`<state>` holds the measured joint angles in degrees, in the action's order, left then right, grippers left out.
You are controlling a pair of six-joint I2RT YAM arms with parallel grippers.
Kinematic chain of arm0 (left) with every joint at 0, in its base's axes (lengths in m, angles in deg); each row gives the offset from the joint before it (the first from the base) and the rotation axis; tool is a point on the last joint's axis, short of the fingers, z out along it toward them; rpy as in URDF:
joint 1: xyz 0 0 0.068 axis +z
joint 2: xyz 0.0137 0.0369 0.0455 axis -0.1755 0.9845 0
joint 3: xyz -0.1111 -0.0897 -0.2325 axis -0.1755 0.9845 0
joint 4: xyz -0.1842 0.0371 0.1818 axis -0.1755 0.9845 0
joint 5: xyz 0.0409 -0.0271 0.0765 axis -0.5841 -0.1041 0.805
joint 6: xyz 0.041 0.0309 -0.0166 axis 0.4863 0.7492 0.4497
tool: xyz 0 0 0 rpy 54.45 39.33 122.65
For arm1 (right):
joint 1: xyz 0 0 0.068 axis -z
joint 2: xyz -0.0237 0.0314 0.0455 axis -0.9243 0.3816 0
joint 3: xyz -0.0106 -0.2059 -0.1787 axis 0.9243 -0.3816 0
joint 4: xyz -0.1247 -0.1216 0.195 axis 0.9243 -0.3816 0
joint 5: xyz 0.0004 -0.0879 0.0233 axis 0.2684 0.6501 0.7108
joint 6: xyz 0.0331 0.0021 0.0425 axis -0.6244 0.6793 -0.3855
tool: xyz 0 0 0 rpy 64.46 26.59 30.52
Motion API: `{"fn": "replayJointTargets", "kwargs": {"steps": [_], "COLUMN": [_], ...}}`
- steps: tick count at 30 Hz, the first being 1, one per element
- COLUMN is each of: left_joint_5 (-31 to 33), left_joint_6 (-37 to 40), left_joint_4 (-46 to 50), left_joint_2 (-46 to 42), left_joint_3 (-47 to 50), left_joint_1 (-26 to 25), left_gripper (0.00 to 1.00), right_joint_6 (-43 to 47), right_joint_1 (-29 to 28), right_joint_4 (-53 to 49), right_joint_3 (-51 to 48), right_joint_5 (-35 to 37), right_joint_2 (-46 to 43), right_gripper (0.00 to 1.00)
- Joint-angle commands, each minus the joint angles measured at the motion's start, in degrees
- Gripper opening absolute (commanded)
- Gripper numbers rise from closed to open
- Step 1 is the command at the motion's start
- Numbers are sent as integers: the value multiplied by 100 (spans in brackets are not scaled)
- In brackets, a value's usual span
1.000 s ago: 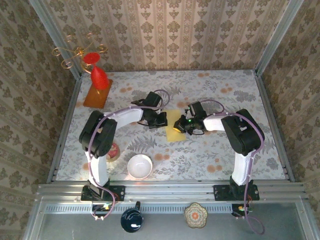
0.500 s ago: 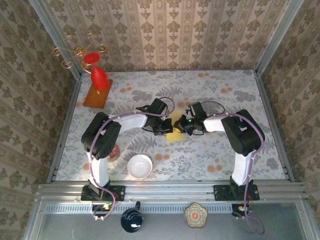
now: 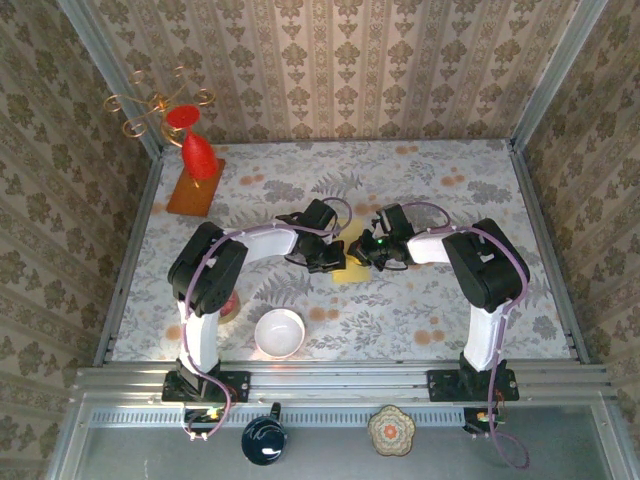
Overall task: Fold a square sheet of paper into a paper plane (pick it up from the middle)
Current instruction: Fold the triangle a second time at the center of the table.
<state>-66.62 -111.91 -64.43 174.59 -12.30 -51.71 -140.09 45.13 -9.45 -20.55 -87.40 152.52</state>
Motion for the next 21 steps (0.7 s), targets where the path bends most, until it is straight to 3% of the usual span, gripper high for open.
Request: {"fn": "replayJointTargets", "kwargs": {"steps": [1, 21], "left_joint_5": [24, 243], "left_joint_6": [313, 978], "left_joint_4": [370, 1060], "left_joint_2": [126, -247], "left_joint_3": [-85, 693], "left_joint_1": [-32, -41], "left_gripper": [0, 0], "right_joint_6": [-117, -118], "right_joint_1": [38, 82], "right_joint_4": [-995, -1195], "right_joint_3": [-304, -281], "right_joint_5": [676, 778], "right_joint_2": [354, 388], "right_gripper": [0, 0]}}
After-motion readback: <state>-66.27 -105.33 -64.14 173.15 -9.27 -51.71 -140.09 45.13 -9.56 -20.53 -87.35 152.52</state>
